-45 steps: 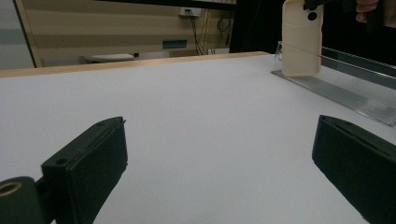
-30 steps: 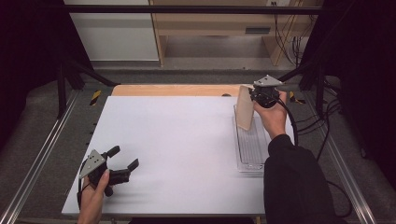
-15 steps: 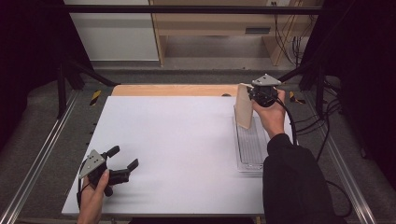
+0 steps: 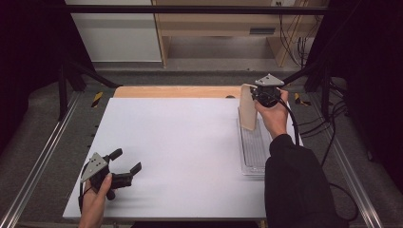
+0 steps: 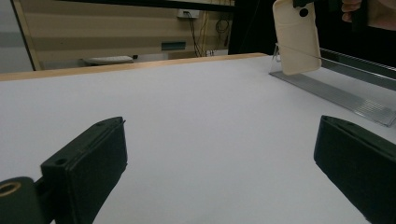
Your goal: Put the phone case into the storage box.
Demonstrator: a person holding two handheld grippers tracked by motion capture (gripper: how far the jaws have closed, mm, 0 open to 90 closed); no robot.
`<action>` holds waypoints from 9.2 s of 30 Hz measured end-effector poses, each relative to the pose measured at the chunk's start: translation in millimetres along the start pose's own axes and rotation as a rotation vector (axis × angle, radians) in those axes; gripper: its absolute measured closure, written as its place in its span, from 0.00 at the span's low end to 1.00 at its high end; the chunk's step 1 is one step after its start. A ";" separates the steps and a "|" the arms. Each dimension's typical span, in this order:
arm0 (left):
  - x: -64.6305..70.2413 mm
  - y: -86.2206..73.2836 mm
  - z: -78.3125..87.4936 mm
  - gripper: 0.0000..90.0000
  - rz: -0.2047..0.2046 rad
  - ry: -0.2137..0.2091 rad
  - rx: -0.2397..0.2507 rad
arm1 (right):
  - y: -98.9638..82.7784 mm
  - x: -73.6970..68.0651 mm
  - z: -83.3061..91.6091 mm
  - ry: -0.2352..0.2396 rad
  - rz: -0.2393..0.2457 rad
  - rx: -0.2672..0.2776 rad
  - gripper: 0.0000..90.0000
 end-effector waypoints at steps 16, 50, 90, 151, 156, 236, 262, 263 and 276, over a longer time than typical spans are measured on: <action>-2.2 0.1 1.4 0.02 0.002 0.008 0.002 | -0.2 -1.9 -3.2 0.000 -0.013 -0.006 0.82; -1.8 1.7 2.0 0.02 0.002 0.008 0.018 | -5.1 -0.8 -10.3 -0.002 -0.031 -0.024 0.81; -2.7 1.2 2.1 0.02 -0.006 0.014 0.010 | -8.7 -0.4 -15.6 -0.006 -0.056 -0.051 0.79; -1.6 1.9 1.8 0.02 -0.001 0.011 0.019 | -8.1 3.9 -29.5 -0.010 -0.127 -0.135 0.72; -1.9 2.2 2.2 0.02 -0.002 0.011 0.020 | -8.4 3.3 -29.9 -0.011 -0.130 -0.138 0.71; -1.8 2.6 1.8 0.02 -0.009 0.008 0.019 | 5.4 14.3 -0.3 0.070 -0.395 -0.216 0.06; -8.0 4.0 7.5 0.02 -0.023 0.032 0.024 | 28.0 11.8 30.7 0.010 -0.386 -0.027 0.08; -8.1 4.2 7.8 0.02 -0.019 0.030 0.029 | 30.0 12.2 33.0 0.008 -0.384 -0.009 0.07; -11.9 4.9 12.1 0.02 -0.025 0.039 0.042 | 51.9 11.0 66.2 0.041 -0.352 0.180 0.05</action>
Point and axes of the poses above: each handheld gripper's, and its own axes: z roughly backward along the jaws, y roughly out of its top, x roughly to its right, the point moved 5 cm from there along -z, roughly forward along the jaws, and after that the axes turned 14 degrees about -y, right-handed, at the moved point
